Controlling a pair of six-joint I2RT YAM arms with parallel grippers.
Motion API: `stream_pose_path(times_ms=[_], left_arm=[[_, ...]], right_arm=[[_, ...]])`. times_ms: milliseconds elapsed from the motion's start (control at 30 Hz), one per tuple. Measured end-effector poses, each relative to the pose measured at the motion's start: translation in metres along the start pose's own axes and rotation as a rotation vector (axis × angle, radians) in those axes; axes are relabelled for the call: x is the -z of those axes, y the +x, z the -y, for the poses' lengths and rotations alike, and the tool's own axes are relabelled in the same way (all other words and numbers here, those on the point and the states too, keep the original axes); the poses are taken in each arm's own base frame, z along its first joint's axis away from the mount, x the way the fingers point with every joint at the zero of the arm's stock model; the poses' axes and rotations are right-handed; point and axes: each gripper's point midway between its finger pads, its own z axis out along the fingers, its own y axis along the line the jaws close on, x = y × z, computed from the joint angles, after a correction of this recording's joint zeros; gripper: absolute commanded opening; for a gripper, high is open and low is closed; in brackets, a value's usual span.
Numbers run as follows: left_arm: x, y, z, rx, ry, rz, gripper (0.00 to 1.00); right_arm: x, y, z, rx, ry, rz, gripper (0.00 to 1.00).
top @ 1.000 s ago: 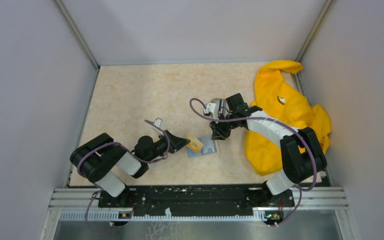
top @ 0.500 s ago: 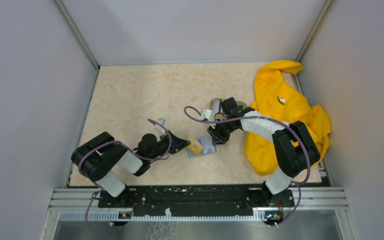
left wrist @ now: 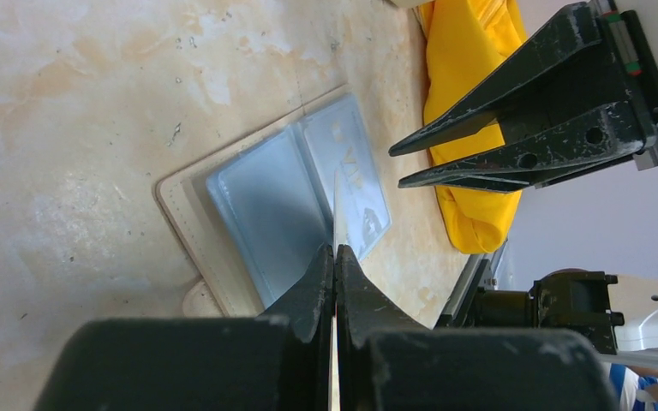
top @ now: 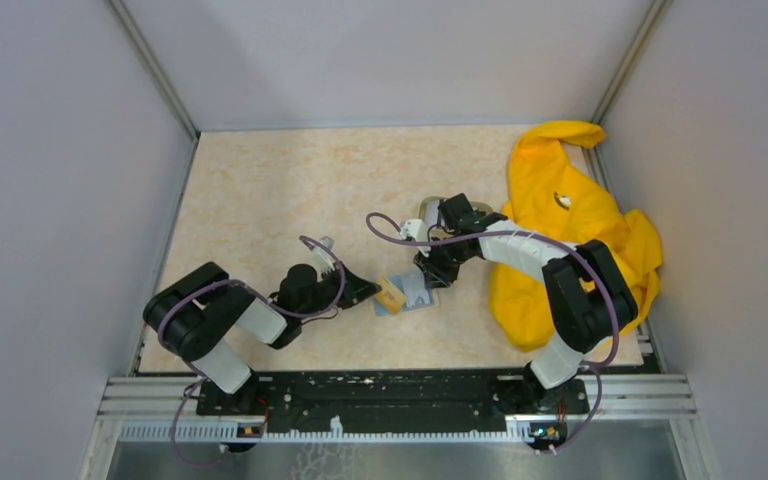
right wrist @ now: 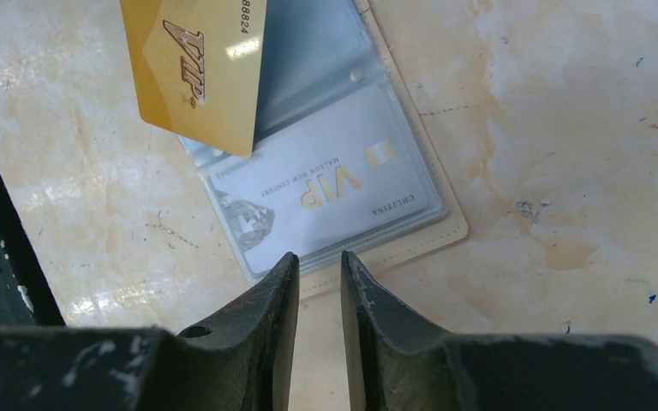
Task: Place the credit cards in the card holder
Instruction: Insert the credit card into the card holder.
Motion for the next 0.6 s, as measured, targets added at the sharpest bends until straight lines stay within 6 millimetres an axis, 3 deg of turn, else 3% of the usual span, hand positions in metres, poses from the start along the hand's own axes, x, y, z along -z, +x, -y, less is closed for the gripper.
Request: stream_pose_path(times_ms=[233, 600], left_arm=[[-0.003, 0.007, -0.009, 0.024, -0.014, -0.031, 0.0], [-0.017, 0.003, -0.012, 0.025, -0.065, -0.064, 0.0]], right_arm=[[0.0, 0.002, 0.0, -0.004, -0.001, -0.008, 0.24], [-0.001, 0.002, -0.001, -0.001, 0.0, -0.012, 0.24]])
